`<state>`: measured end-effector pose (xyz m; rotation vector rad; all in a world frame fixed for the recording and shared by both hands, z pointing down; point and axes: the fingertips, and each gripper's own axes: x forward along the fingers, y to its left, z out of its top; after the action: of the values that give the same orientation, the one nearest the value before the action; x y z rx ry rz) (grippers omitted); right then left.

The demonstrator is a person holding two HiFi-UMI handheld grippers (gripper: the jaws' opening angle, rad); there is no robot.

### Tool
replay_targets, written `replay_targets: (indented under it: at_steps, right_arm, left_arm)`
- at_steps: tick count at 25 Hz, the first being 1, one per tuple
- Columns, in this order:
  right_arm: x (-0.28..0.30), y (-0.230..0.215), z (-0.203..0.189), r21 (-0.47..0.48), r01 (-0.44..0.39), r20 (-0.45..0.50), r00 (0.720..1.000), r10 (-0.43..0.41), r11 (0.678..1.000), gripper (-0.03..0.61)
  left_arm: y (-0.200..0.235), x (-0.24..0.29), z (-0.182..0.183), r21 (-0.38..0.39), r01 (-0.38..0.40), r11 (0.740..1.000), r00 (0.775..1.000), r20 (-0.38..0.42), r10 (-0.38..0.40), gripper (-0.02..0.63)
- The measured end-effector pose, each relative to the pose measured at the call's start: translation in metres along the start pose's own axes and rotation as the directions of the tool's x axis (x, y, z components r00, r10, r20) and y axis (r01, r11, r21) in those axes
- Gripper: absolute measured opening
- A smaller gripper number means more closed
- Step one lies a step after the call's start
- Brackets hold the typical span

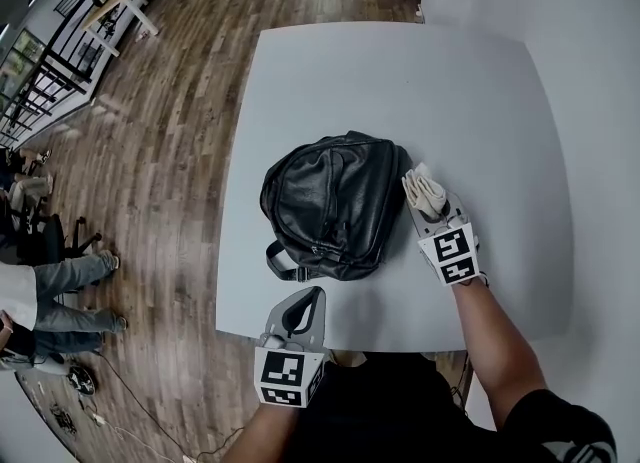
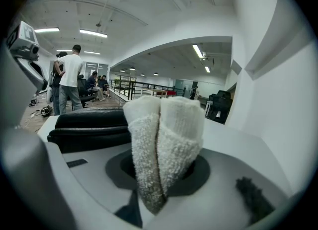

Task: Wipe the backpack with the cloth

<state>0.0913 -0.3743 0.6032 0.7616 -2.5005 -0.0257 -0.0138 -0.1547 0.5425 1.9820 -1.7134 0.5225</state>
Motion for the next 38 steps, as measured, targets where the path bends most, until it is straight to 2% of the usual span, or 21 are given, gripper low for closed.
replay_targets:
  at_steps: [5,11,38]
  right_arm:
    - [-0.011,0.015,-0.007,0.02,-0.015,-0.005,1.0,0.015,1.0,0.098]
    - [-0.025,0.029,-0.01,0.047,0.001,-0.005,1.0,0.0,0.999,0.098]
    - [-0.075,0.104,-0.014,0.129,0.163,-0.07,0.985,-0.155,0.978,0.098]
  left_arm:
    - [-0.001,-0.007,-0.002,-0.027,-0.011,1.0,1.0,0.008,0.011,0.006]
    - [-0.007,-0.008,-0.008,-0.016,0.034,0.999,0.999,0.006,-0.034,0.006]
    - [0.019,-0.06,-0.02,0.063,0.207,0.976,0.978,0.018,-0.209,0.006]
